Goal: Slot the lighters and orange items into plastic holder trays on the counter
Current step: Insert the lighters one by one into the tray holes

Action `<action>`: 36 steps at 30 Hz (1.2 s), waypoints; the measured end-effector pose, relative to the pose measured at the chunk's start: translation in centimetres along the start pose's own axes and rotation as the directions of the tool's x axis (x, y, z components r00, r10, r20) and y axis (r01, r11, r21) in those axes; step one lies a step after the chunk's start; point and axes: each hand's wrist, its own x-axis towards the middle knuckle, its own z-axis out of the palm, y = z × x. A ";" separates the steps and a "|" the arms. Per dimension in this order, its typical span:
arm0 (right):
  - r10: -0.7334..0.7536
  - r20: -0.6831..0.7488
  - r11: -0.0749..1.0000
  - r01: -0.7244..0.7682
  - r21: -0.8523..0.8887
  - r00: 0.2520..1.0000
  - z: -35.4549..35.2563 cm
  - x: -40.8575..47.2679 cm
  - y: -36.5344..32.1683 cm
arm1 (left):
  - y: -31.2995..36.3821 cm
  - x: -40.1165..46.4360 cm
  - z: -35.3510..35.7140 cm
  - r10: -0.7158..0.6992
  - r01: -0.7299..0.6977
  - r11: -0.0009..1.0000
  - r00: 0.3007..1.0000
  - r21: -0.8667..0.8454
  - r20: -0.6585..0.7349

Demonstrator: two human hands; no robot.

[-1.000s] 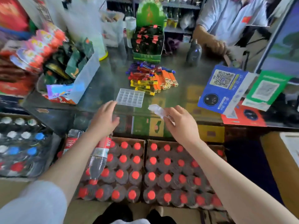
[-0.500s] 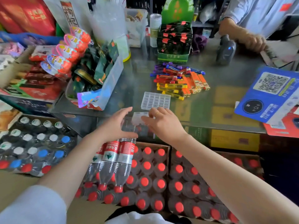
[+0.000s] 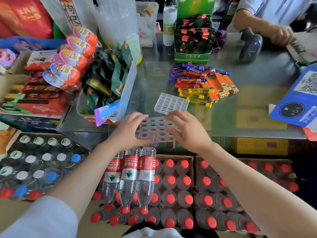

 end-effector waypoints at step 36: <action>0.386 -0.058 0.865 -0.384 -0.322 0.920 -2.4 5.8 10.2 | -0.2 4.3 1.2 -0.090 0.103 0.993 0.979 0.063 -0.183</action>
